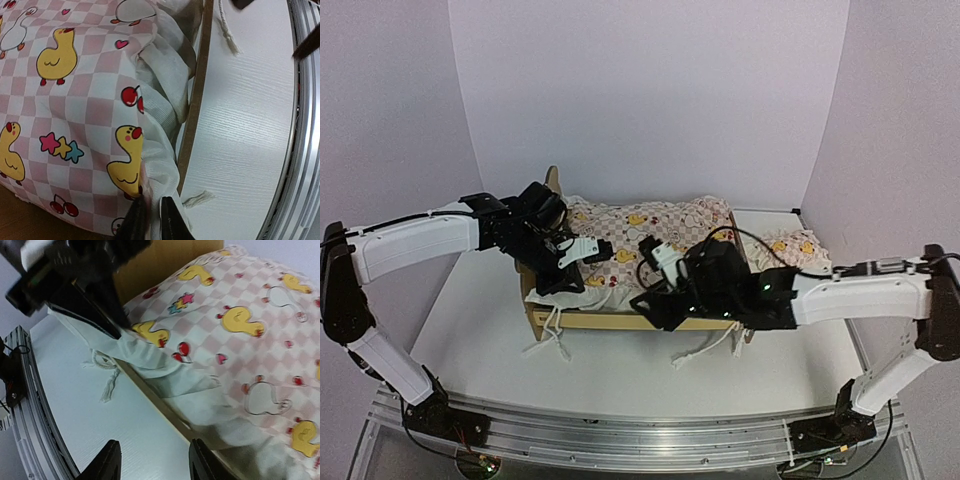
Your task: Set up the pet bed
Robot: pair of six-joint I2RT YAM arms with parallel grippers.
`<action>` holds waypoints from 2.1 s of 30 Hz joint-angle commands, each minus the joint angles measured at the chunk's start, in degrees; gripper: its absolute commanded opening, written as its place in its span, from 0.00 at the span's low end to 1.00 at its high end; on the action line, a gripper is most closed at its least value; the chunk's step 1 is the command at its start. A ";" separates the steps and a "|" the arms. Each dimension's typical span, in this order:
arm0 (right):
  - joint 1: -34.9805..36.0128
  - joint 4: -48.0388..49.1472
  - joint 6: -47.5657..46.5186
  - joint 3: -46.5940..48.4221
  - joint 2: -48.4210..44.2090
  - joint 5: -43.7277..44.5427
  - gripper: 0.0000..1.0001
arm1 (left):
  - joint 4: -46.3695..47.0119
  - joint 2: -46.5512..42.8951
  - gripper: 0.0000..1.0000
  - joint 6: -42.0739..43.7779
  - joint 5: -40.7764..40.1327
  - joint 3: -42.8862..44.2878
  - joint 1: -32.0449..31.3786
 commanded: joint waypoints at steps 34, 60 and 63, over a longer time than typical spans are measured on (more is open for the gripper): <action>13.07 22.79 9.39 21.76 42.29 19.98 0.39 | 17.91 -39.16 0.63 -33.61 -3.63 -21.12 10.18; 12.20 22.43 -3.06 24.08 34.91 21.46 0.02 | 20.79 -39.98 0.62 -30.89 -0.93 -24.01 10.59; 12.19 22.24 -2.33 22.80 35.42 18.85 0.13 | 21.27 -39.77 0.61 -30.82 -0.44 -23.99 10.59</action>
